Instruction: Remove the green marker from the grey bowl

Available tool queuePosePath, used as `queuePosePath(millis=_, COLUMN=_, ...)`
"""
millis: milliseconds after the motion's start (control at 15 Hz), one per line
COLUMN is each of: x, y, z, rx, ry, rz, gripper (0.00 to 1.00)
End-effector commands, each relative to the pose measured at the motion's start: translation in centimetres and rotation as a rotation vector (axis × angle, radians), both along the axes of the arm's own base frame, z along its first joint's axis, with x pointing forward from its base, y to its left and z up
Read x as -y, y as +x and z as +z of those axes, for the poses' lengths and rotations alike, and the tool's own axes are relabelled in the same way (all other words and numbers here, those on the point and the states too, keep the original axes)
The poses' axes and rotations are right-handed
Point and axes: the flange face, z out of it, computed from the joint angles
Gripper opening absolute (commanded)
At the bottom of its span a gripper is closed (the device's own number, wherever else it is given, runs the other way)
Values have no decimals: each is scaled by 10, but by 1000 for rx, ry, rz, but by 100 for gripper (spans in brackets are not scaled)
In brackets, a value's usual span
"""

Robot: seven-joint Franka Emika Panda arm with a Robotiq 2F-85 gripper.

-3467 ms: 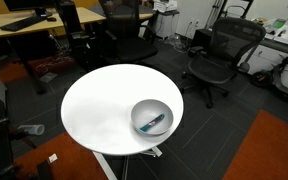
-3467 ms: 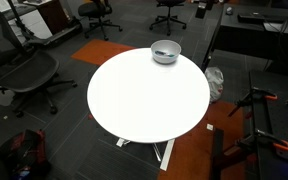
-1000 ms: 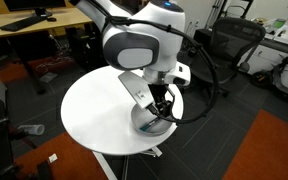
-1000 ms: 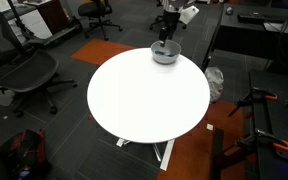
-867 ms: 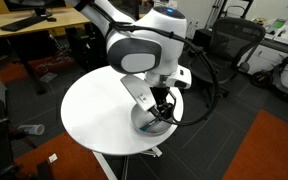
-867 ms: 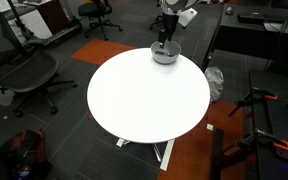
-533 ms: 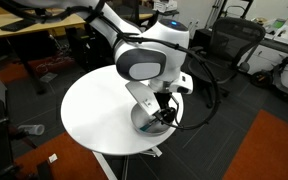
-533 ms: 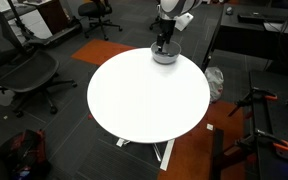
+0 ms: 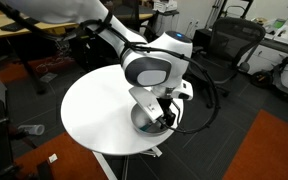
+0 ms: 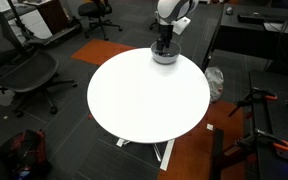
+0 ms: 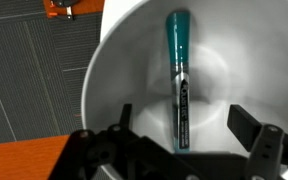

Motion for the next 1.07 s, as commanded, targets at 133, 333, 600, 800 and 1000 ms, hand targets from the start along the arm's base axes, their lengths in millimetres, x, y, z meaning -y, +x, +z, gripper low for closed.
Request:
queuePosePath(millis=133, x=-1, y=7, z=-4, rx=-26, ry=9, rz=-16, gripper=49)
queuePosePath(millis=333, x=-2, y=7, z=-5, rx=-25, ry=12, rz=-16, gripper=27)
queuePosePath(millis=600, x=-1, y=7, z=-4, rx=-22, ry=13, rz=-19, gripper=0)
queuePosePath(millis=800, x=-2, y=5, z=1, rx=-18, ry=11, rz=-26, gripper=5)
queuePosePath(millis=1000, x=-5, y=2, z=21, rx=10, ry=1, rz=-39, gripper=5)
